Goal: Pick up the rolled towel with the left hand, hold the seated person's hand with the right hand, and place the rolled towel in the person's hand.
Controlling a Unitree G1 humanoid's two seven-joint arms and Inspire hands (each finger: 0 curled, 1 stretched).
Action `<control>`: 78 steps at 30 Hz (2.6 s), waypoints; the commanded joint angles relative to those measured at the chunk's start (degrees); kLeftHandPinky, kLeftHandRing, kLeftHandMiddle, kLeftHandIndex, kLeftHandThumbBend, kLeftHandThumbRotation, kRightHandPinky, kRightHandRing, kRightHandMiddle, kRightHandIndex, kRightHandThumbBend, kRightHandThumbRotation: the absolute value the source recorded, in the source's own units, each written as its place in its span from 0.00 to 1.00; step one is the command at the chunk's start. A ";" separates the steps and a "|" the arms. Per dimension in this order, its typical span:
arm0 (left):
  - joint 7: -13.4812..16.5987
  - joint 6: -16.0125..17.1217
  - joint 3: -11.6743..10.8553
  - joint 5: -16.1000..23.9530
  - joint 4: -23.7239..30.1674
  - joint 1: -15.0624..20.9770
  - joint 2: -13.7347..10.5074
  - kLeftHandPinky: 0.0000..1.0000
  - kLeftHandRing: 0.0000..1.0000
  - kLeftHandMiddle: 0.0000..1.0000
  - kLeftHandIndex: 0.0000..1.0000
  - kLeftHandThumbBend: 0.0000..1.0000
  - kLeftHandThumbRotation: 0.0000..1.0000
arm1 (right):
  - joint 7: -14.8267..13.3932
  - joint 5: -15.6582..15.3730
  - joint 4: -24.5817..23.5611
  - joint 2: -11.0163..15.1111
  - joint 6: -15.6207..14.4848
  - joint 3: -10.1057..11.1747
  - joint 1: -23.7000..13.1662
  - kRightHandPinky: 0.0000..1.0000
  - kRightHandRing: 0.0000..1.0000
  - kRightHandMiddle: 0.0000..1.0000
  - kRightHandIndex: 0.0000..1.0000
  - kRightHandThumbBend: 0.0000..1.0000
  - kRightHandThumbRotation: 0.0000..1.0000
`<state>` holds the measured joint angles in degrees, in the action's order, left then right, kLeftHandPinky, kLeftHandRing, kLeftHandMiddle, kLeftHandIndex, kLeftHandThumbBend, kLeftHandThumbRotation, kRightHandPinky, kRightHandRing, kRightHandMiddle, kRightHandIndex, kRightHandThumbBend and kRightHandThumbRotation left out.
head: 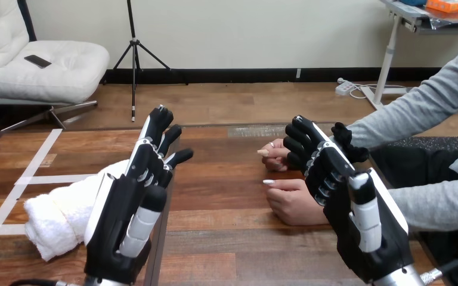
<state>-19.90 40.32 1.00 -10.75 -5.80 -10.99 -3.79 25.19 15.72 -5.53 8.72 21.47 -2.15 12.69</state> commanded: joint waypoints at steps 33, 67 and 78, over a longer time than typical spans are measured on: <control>-0.13 -2.93 -1.28 -2.78 -1.17 7.82 -0.59 0.83 0.95 0.98 0.95 0.82 0.81 | 0.82 0.90 0.68 -1.84 -0.54 0.03 -5.41 0.89 0.94 0.94 0.95 0.84 1.00; 7.78 1.23 -6.03 12.69 -3.39 8.15 -4.80 0.87 0.99 1.00 0.99 0.99 0.94 | 2.20 0.27 0.33 -1.68 -0.66 0.00 -4.42 0.85 0.93 0.93 0.93 0.81 1.00; 7.42 1.31 -7.59 11.28 -5.40 9.75 -8.94 0.91 1.00 1.00 0.99 1.00 0.81 | 2.15 -0.23 0.44 -1.39 -0.86 0.01 -4.26 0.86 0.94 0.94 0.94 0.81 1.00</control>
<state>-12.73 41.16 -4.90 1.10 -9.59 -5.93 -9.90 27.41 15.65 -4.04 6.93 20.47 -2.25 10.41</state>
